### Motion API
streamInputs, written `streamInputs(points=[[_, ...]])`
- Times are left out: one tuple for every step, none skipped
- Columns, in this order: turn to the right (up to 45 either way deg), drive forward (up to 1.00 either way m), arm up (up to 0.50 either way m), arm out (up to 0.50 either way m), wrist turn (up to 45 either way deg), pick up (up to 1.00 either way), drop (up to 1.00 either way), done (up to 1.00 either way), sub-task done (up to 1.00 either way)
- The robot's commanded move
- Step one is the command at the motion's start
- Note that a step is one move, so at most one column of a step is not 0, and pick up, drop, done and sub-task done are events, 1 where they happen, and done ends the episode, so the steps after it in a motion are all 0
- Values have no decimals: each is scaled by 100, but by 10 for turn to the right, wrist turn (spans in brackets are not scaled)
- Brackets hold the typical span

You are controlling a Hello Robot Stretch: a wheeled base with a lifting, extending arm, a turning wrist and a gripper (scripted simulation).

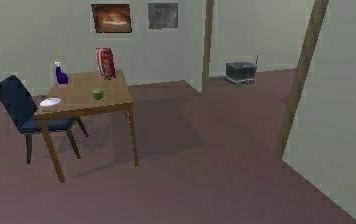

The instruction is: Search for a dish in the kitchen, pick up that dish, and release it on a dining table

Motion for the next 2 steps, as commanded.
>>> streamInputs(points=[[0, 0, 50, 0, 0, 0, 0, 0, 0], [0, 0, 38, 0, 0, 0, 0, 0, 0]])
